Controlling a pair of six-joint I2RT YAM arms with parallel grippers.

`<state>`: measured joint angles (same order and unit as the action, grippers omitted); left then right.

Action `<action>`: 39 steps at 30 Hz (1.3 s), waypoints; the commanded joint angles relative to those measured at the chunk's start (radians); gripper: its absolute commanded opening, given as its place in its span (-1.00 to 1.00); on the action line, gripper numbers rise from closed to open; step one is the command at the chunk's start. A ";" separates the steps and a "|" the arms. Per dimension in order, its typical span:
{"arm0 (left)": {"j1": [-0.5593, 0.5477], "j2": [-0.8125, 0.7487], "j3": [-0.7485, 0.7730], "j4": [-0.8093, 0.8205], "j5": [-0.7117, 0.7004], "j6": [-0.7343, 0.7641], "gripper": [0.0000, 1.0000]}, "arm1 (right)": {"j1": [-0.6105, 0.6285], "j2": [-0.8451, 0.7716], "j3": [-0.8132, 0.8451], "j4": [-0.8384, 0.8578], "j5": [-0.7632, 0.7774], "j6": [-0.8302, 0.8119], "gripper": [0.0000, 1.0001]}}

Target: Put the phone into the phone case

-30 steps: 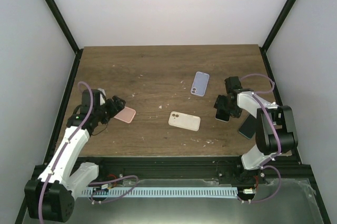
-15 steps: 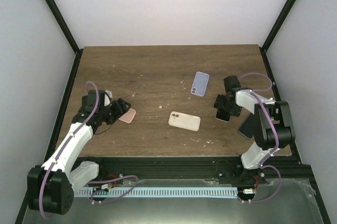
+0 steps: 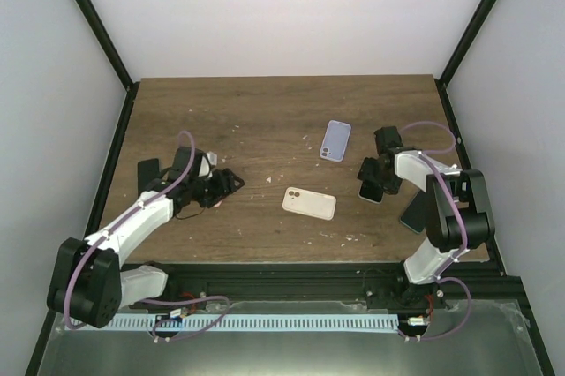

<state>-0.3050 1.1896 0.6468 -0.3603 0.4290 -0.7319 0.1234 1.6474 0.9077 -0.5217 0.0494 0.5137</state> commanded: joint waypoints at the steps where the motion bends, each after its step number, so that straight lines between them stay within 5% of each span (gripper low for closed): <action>1: -0.034 0.016 0.022 0.062 0.009 -0.024 0.39 | 0.030 -0.015 -0.046 0.027 -0.174 0.079 0.45; 9: -0.103 0.031 0.024 0.137 -0.031 0.012 0.33 | 0.036 -0.090 -0.079 0.023 -0.271 0.181 0.42; 13: -0.139 0.098 0.013 0.312 0.004 0.029 0.30 | 0.042 -0.141 -0.097 0.000 -0.292 0.222 0.42; 22: -0.211 0.471 0.202 0.559 0.142 0.019 0.29 | 0.067 -0.254 -0.132 -0.023 -0.265 0.221 0.41; 30: -0.243 0.737 0.354 0.573 0.199 0.042 0.25 | 0.114 -0.334 -0.196 -0.022 -0.238 0.211 0.38; 35: -0.258 0.814 0.361 0.553 0.221 0.047 0.20 | 0.115 -0.262 -0.148 -0.028 -0.107 0.116 0.59; 39: -0.276 0.808 0.281 0.619 0.271 0.017 0.18 | 0.115 -0.213 -0.094 -0.050 -0.055 0.109 0.99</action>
<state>-0.5568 1.9793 0.9989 0.2165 0.6407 -0.7036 0.2325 1.4017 0.7403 -0.5503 -0.1005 0.6605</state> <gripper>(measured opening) 0.594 0.937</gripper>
